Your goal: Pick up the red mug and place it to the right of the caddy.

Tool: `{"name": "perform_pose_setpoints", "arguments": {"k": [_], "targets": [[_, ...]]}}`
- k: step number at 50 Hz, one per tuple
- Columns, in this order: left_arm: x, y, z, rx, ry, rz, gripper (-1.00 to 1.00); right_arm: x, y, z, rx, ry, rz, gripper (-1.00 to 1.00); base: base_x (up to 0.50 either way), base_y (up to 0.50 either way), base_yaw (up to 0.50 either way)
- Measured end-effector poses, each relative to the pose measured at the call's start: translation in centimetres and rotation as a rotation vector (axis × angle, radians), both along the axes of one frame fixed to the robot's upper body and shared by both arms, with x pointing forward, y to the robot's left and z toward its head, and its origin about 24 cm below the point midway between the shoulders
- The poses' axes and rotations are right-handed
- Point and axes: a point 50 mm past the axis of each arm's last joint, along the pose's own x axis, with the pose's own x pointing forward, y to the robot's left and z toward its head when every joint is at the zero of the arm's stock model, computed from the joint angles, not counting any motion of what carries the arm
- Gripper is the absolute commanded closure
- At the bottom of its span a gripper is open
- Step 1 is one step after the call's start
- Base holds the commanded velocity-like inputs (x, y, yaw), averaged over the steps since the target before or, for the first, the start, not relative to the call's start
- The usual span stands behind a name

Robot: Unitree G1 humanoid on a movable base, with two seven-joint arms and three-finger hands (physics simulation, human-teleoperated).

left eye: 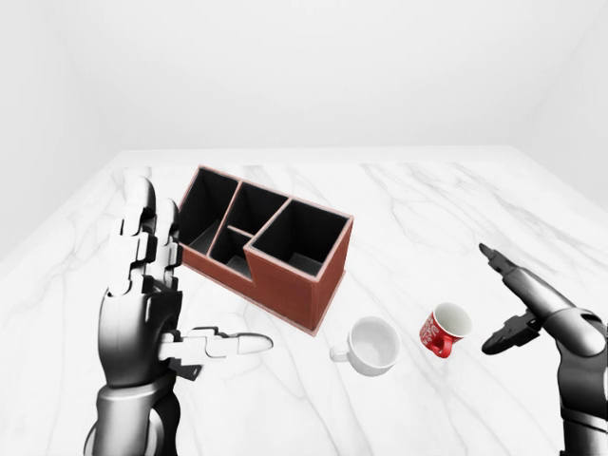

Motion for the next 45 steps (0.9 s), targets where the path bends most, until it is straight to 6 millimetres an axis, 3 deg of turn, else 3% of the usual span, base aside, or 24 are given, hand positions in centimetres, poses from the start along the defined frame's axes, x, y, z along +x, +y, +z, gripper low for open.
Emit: {"name": "perform_pose_setpoints", "arguments": {"k": [17, 45], "targets": [[-0.1, 0.0, 0.1, 0.001, -0.005, -0.002, -1.0, 1.1, -0.4, 0.2, -0.085, 0.051, -0.003, -1.0, 0.0, 0.0, 0.0], [-0.2, 0.2, 0.2, 0.001, -0.012, 0.004, -1.0, 2.8, 0.7, 0.3, -0.193, 0.095, 0.034, -1.0, 0.0, 0.0, 0.0]]}}
